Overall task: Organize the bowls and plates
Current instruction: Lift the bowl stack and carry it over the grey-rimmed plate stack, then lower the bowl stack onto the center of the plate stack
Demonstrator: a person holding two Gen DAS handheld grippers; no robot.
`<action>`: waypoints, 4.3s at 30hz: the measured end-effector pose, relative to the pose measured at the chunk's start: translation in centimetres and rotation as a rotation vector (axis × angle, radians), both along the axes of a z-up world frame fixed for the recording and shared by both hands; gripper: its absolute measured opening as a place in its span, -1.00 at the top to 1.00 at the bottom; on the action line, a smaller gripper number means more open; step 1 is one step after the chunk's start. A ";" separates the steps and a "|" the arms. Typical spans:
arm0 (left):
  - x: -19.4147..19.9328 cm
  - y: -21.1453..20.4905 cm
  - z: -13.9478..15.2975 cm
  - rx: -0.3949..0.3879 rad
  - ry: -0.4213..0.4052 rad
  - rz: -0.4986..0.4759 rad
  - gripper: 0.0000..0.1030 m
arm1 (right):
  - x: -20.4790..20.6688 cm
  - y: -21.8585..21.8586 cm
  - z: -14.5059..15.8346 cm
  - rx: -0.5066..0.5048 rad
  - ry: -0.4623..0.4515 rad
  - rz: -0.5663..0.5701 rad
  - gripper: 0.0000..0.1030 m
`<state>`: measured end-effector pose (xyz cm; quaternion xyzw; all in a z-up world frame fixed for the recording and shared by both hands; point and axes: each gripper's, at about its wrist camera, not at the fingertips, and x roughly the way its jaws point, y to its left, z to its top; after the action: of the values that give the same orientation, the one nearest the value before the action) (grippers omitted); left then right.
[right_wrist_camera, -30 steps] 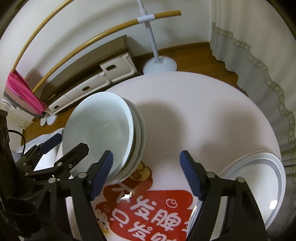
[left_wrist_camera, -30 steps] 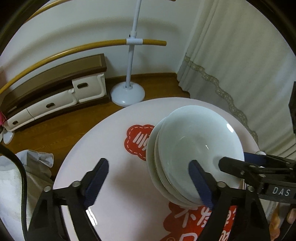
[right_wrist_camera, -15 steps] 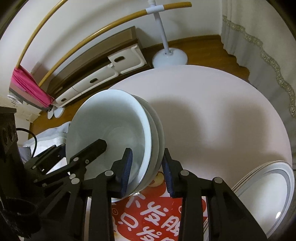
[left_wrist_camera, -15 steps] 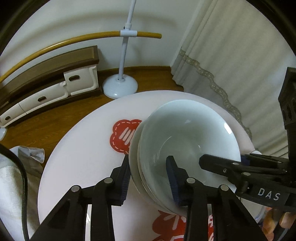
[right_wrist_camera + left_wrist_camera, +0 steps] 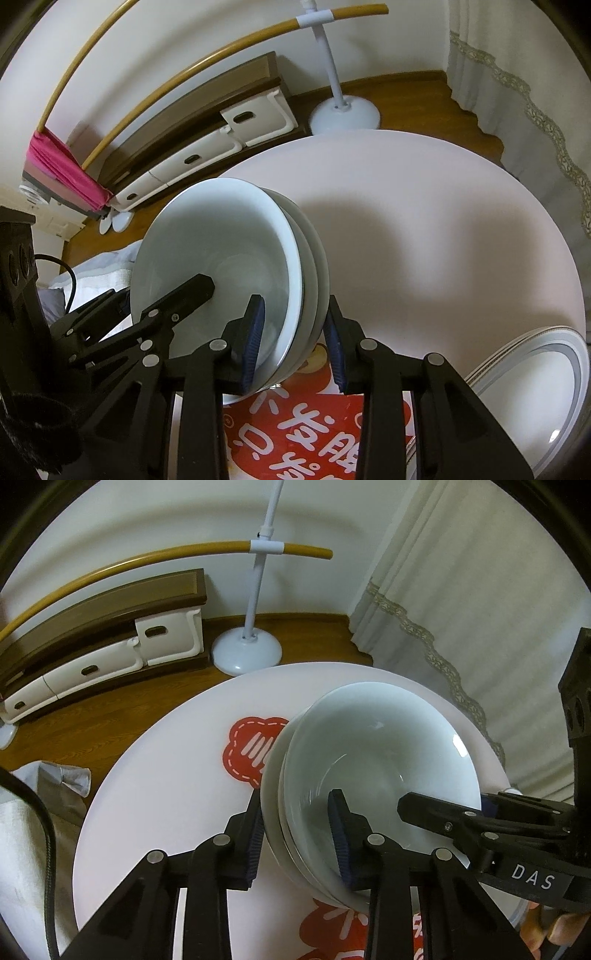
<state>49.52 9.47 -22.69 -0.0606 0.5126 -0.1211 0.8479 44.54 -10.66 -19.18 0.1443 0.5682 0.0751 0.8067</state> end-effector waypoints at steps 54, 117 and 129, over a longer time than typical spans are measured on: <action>-14.0 -5.9 8.4 0.022 -0.118 -0.005 0.53 | -10.8 -6.3 5.6 0.123 -0.091 0.021 0.41; -15.1 -22.4 3.1 -0.028 -0.001 -0.146 0.53 | -18.1 -20.0 2.3 0.067 -0.017 -0.125 0.41; -14.2 -21.9 2.7 -0.054 0.026 -0.115 0.50 | -17.8 -20.1 2.3 0.070 -0.009 -0.130 0.36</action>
<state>35.37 -12.47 -19.98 -0.0556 0.5228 -0.1824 0.8309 26.79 -30.77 -16.92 0.2086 0.5510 0.0431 0.8069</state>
